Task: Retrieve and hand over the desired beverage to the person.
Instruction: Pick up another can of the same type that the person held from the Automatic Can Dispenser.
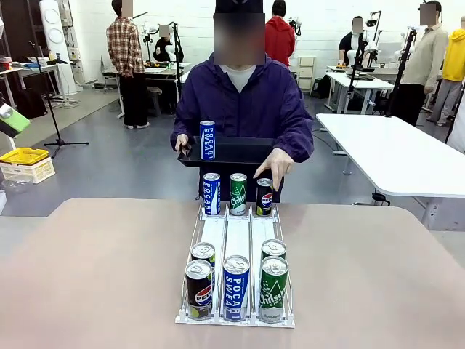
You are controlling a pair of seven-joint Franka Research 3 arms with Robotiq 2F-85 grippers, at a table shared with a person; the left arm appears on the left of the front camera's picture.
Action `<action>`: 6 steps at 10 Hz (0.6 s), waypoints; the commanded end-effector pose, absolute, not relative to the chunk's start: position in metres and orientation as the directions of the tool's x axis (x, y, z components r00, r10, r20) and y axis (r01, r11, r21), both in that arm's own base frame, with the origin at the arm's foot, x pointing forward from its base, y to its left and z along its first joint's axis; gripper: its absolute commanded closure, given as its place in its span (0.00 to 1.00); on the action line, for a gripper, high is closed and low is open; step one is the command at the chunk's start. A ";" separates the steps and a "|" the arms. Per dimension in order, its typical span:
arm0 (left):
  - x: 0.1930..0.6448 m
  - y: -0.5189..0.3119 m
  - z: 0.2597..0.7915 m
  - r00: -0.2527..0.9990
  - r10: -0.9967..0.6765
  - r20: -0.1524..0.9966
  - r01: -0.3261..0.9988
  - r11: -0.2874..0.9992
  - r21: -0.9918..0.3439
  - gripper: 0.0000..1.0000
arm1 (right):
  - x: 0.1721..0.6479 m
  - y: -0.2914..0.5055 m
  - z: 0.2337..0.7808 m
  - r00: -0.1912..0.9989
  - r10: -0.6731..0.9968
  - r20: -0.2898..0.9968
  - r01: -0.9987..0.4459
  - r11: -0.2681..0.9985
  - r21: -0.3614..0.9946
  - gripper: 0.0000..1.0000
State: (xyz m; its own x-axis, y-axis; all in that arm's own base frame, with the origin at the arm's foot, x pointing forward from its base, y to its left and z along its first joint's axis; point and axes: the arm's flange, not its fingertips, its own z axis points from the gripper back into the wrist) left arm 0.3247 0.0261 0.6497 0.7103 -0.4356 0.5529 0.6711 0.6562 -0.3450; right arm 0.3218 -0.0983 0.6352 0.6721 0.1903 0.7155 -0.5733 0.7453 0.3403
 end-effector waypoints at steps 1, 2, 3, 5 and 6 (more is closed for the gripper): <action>0.325 0.026 0.649 0.699 -0.437 0.566 0.686 0.634 -0.357 0.00 | 0.325 -0.098 0.636 0.655 0.188 0.732 -0.597 0.722 0.350 0.00; 0.325 0.026 0.649 0.699 -0.437 0.566 0.686 0.634 -0.357 0.00 | 0.325 -0.098 0.636 0.655 0.188 0.732 -0.597 0.722 0.350 0.00; 0.325 0.026 0.649 0.699 -0.437 0.566 0.686 0.634 -0.357 0.00 | 0.325 -0.098 0.636 0.655 0.188 0.732 -0.597 0.722 0.350 0.00; 0.325 0.026 0.649 0.699 -0.437 0.566 0.686 0.634 -0.357 0.00 | 0.325 -0.098 0.636 0.655 0.188 0.732 -0.597 0.722 0.350 0.00; 0.325 0.026 0.649 0.699 -0.437 0.566 0.686 0.634 -0.357 0.00 | 0.325 -0.098 0.636 0.655 0.188 0.732 -0.597 0.722 0.350 0.00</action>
State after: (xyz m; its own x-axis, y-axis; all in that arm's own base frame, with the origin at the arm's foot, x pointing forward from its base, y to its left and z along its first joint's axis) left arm 0.3245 0.0261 0.6496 0.7109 -0.4350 0.5526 0.6709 0.6550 -0.3475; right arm 0.3218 -0.0983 0.6352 0.6721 0.1904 0.7156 -0.5734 0.7453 0.3403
